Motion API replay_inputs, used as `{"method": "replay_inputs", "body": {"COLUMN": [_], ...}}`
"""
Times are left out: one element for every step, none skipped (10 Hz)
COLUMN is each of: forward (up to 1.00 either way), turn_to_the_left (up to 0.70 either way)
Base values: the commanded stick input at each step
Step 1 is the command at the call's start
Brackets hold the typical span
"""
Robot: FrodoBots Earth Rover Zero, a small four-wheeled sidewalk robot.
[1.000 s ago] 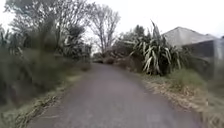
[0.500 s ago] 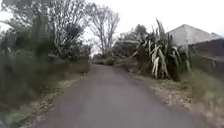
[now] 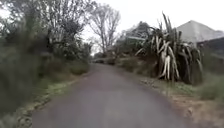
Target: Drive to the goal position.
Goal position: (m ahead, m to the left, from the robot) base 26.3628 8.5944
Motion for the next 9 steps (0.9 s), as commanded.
{"method": "replay_inputs", "body": {"forward": [1.00,1.00,1.00,1.00,1.00,1.00,1.00,1.00,1.00], "turn_to_the_left": [0.00,0.00,0.00,0.00,0.00,0.00,0.00,0.00,0.00]}}
